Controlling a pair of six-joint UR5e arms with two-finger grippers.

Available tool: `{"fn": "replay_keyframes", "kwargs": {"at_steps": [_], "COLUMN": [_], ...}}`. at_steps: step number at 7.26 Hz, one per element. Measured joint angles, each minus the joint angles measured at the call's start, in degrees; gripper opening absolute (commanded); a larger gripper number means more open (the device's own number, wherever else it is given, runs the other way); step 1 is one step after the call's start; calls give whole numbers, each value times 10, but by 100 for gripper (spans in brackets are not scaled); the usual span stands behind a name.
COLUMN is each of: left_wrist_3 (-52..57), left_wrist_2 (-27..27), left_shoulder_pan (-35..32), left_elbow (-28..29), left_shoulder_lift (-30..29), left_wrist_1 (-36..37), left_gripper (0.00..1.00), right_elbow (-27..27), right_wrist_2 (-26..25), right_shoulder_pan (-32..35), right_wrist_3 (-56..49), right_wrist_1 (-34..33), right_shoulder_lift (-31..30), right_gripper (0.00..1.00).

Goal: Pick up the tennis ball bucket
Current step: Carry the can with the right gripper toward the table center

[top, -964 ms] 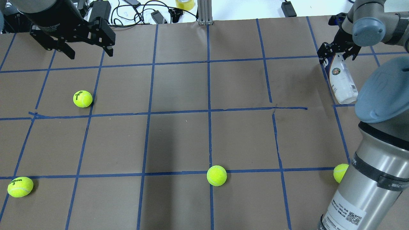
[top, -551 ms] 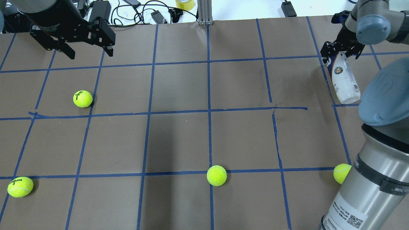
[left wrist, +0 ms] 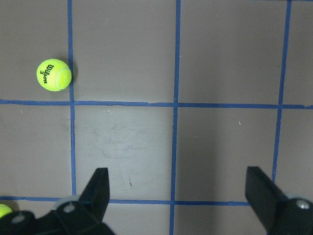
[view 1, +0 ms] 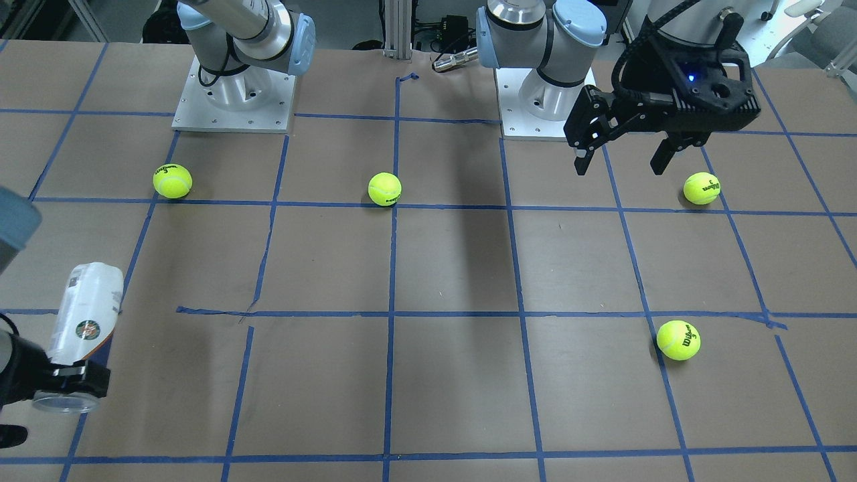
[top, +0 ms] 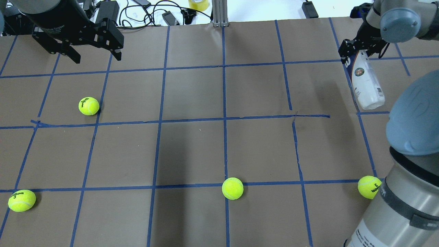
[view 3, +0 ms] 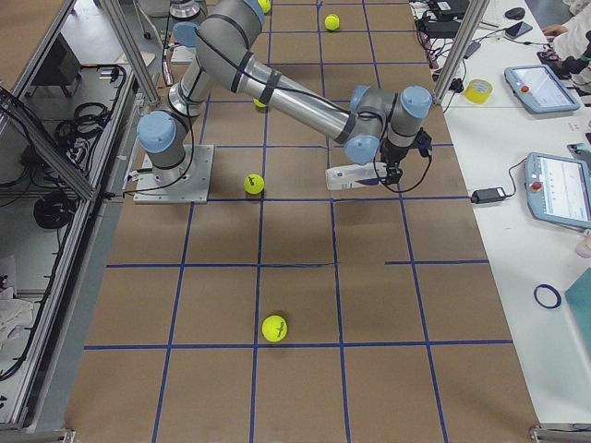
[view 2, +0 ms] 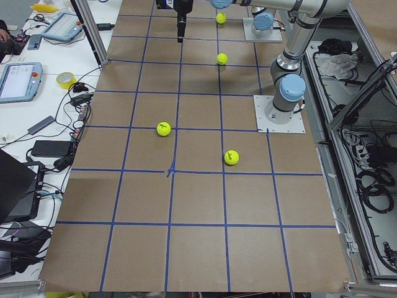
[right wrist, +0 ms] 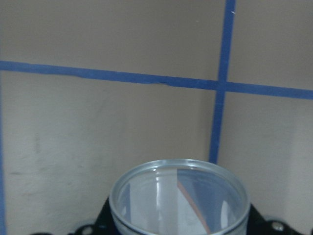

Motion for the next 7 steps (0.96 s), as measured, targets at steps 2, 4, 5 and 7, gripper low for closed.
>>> {"fn": "replay_keyframes", "kwargs": {"at_steps": [2,4,5,7], "left_wrist_3": [0,12,25,34], "left_wrist_2": [-6,-14,-14,-14], "left_shoulder_pan": [6,10,10,11], "left_elbow": [0,0,0,0], "left_shoulder_lift": [-2,-7,-9,-13], "left_wrist_1": [0,-5,-12,-22], "left_gripper": [100,100,100,100], "right_elbow": [37,51,53,54], "right_wrist_2": [8,12,12,13], "right_shoulder_pan": [57,109,147,226], "right_wrist_3": [5,6,4,-9], "right_wrist_1": [18,33,35,37], "right_shoulder_lift": [-53,-76,-77,-74], "right_gripper": [7,7,7,0]}}
